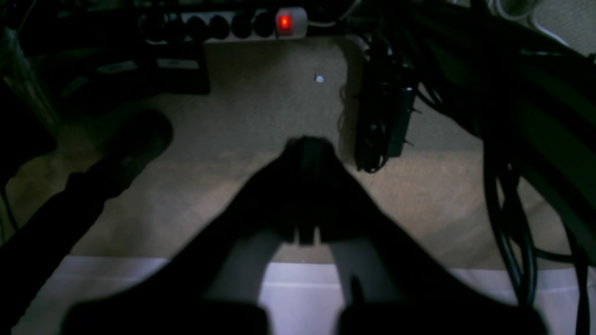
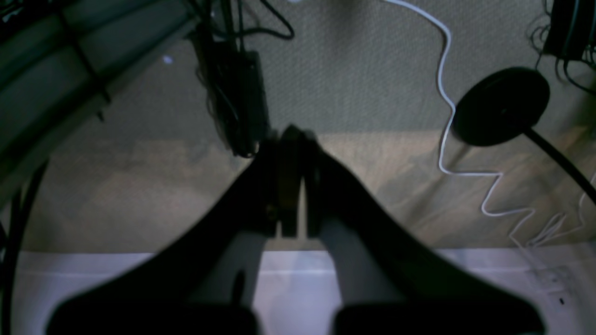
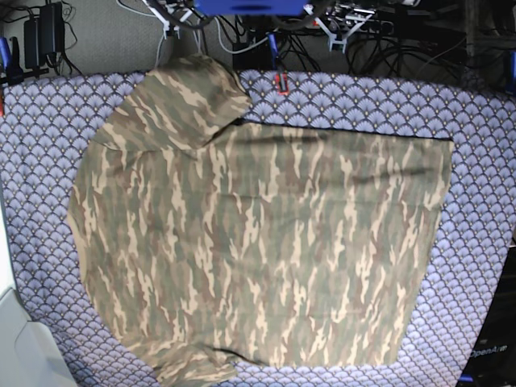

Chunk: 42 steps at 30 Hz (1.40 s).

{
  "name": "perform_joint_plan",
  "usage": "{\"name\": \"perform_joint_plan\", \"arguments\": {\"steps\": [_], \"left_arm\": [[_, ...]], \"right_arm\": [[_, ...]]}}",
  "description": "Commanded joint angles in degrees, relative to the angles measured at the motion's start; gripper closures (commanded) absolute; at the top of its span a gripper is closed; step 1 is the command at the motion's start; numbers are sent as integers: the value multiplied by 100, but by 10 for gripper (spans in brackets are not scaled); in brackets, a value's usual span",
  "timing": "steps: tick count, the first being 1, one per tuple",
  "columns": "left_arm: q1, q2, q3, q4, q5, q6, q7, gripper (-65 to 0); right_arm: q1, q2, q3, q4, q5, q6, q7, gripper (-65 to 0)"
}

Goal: Fold the T-shirt properly

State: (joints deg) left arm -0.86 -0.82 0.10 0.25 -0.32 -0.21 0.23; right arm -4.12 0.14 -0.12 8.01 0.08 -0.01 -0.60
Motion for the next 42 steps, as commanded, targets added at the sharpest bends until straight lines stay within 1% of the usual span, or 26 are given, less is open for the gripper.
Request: {"name": "perform_joint_plan", "arguments": {"steps": [1,31,34,37,40,42], "left_arm": [[-24,-10,-5,6,-8,8,17,-3],[-15,-19,-5,14,-8,8,-27,-3],[82,-37,-5,348,-8,8,-10,-3],[539,-54,-5,1025,-8,8,17,-3],[1031,-160,3,1746,-8,8,25,-3],[1313,-169,3,2212,-8,8,25,-3]], "right_arm": [[-14,-19,-1,21,23,49,3,0],[-6,-19,25,21,23,49,38,0],[-32,-19,25,74,23,49,56,0],[-375,-19,25,654,23,49,38,0],[-990,-19,16,1726,23,49,12,0],[-1456,-19,16,2562,23,49,12,0]]}}
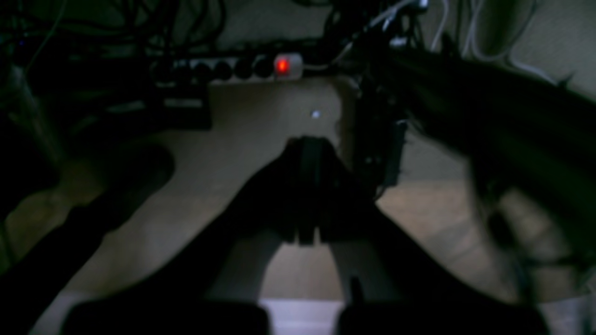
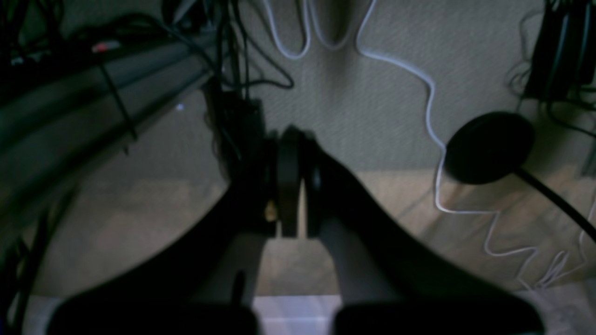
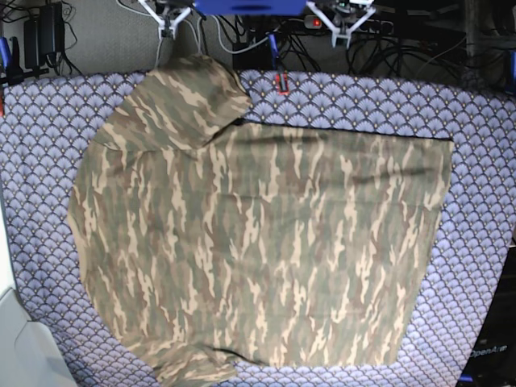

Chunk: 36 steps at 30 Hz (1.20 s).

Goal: Fold the T-shirt properly

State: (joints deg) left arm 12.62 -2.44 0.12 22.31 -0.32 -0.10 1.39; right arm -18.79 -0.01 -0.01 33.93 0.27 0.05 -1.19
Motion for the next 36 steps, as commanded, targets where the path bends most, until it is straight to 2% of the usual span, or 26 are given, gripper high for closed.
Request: {"name": "perform_joint_plan", "arguments": {"steps": [1,6,8,11,16,23,26,29,33,36], "left_arm": [[140,-16,1,262,-8,-3,-90,-3],[1081,-209,-8,1906,-8,-3,-90,-3],[1529,-227,-8,2820,-8,-3,-90,-3],[2180,-438,-16,4112,-8,-3,-82,-3],[3103,-482,-60,5950,-8,-3,-82,-3],[4070,-394,-579,7866,-8,-3,-64,-3],[4228,-429,-588,8587,-8,-3,305,-3],[4078,-411,-834,9106,-8,-30,1088,-3],[3463,-394,-1107,9229,-8,-30,2125,-3],[3226,-385,-1291,9229,-17,-39,2538,-3]], "right_arm": [[-236,5,5,418,3,43,71,0],[-1317,5,14,2448,3,43,71,0],[-1660,5,14,3125,3,43,71,0],[-2055,5,14,3943,3,43,62,0],[-2706,23,5,5165,3,43,62,0],[-3409,41,-3,6853,3,43,62,0],[-3488,41,5,7389,3,43,62,0],[-3357,67,5,7706,3,43,-123,0],[-2847,129,-21,8066,3,60,-1230,0],[-2486,137,5,8066,3,60,-1802,0]]}}
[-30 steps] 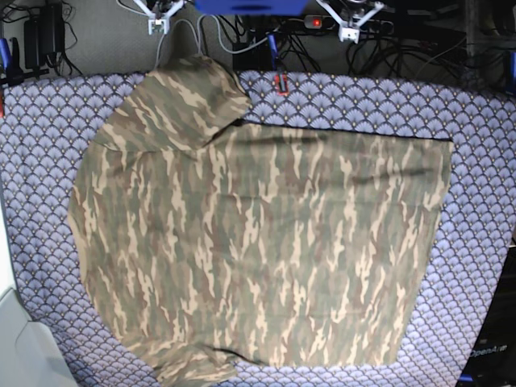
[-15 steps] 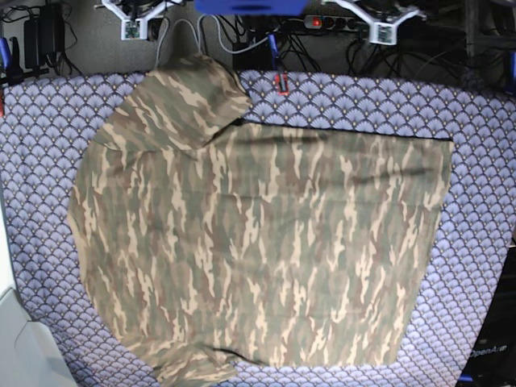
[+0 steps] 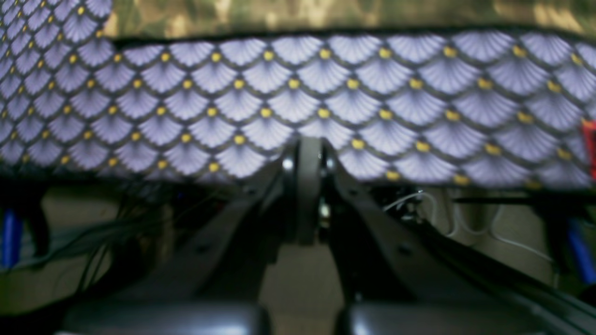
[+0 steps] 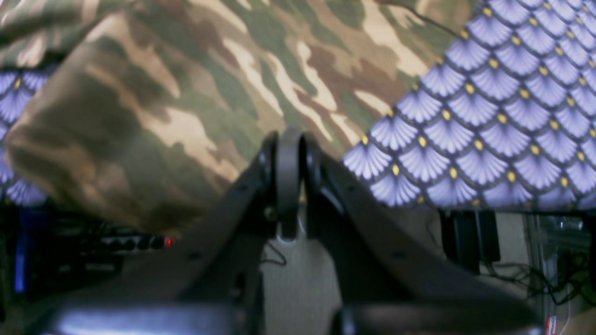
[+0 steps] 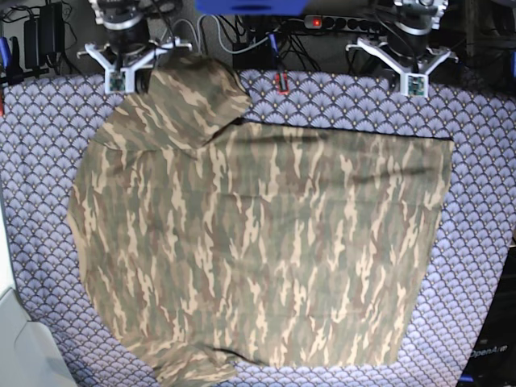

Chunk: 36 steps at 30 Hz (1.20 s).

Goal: Fold the T-shirt properly
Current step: 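Move the right gripper down to the shirt's shoulder beside the collar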

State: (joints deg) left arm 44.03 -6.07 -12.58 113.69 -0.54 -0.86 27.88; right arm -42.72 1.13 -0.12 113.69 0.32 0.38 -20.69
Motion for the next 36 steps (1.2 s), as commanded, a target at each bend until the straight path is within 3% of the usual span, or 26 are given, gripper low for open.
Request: {"name": "perform_joint_plan", "arguments": {"steps": [1,10,20,25,32,36], "left_arm": [[67,-22,-83,90,5,38,-120,-3],[-73,-22,-223,161,5,38,-120,-3],[-82,-22,-215,170,5,38,-120,-3],[-126,-22,-215,170,5,47,-120,-3],[-196,-22,-215,170,5,56,-120,-3],[-240,-22,-215,170,5,64,-120,-3]], "right_arm": [[-5,94,16,90,-1,28,-2,0],[391,340,8,108,-1,28,-169,0],[443,314,34,108,-1,28,-195,-1],[461,296,25,99,34,36,-468,-81],[522,586,412,90,1617,36,-846,-195],[558,876,737,90,2513,36,-1039,-216]]}}
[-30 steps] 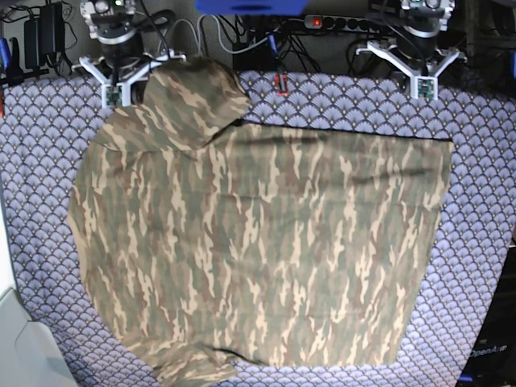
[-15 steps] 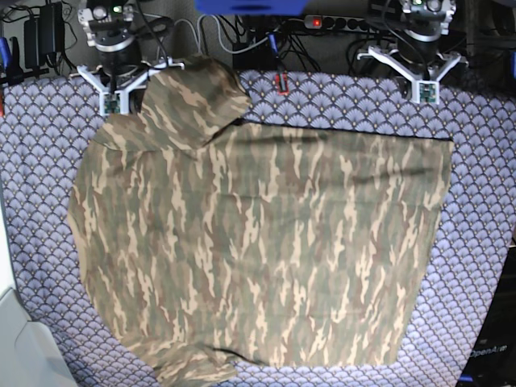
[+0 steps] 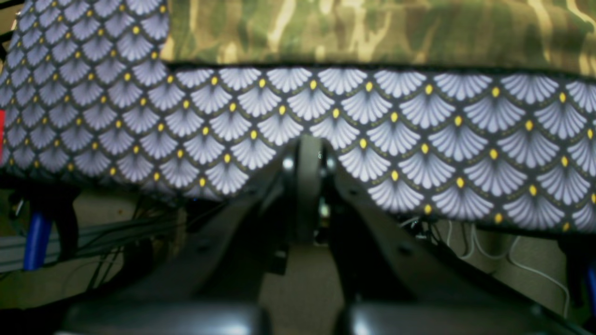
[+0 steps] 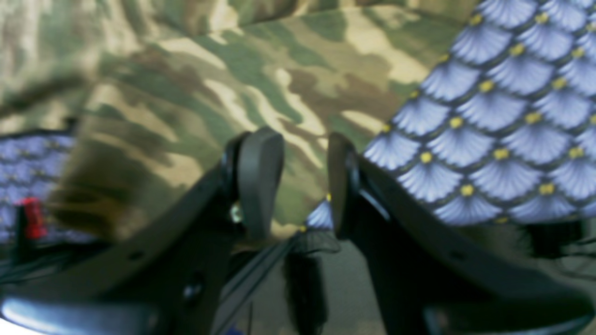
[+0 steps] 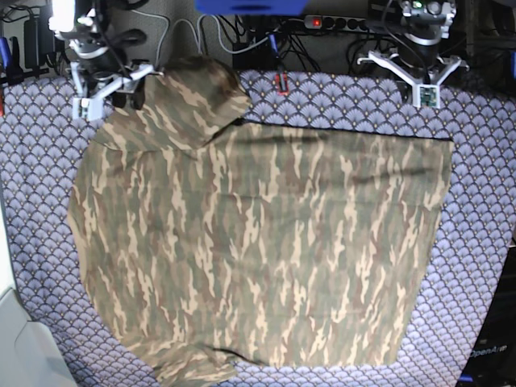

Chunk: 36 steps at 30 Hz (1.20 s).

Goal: Fold the T-shirt properly
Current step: 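Move the right gripper down to the shirt's shoulder beside the collar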

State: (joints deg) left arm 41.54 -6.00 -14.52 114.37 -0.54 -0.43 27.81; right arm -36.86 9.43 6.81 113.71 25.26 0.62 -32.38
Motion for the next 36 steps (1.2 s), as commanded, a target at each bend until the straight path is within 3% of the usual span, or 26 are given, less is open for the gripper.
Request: {"name": "perform_joint_plan", "arguments": {"steps": [1,4,13,17,18,22,23,27,36], "left_arm": [[-9,-29,-20,102,5,21,-113,-3],[-18,-29,-20,102,5,21,-113,-3],[-26,-29,-20,102,5,21,-113,-3],[-35,-29,-20,102,5,21,-113,-3],[-44,-29,-20,102,5,21,-113,-3],[-88,-29,-20,102,5,21,-113,-3],[-88,-29,-20,102,5,21,-113,-3],[-79,-20,-170,102,5,-6,-113,-3],[-220,244,-697,102,5,-23,-113,-3]], "right_arm": [[-28,116,97,88,187,12,130,-216],[-28,204,317,79,512,12,122,-217],[-28,230,335,9,538,12,113,-218],[104,239,326,-17,538,30,-327,-219],[139,239,317,-17,538,136,-538,-221],[244,178,361,-17,556,1419,-828,-267],[244,143,378,-17,556,1577,-828,-269],[262,-121,651,-17,556,1630,-872,-274],[306,-191,677,-35,565,1621,-845,-273]]}}
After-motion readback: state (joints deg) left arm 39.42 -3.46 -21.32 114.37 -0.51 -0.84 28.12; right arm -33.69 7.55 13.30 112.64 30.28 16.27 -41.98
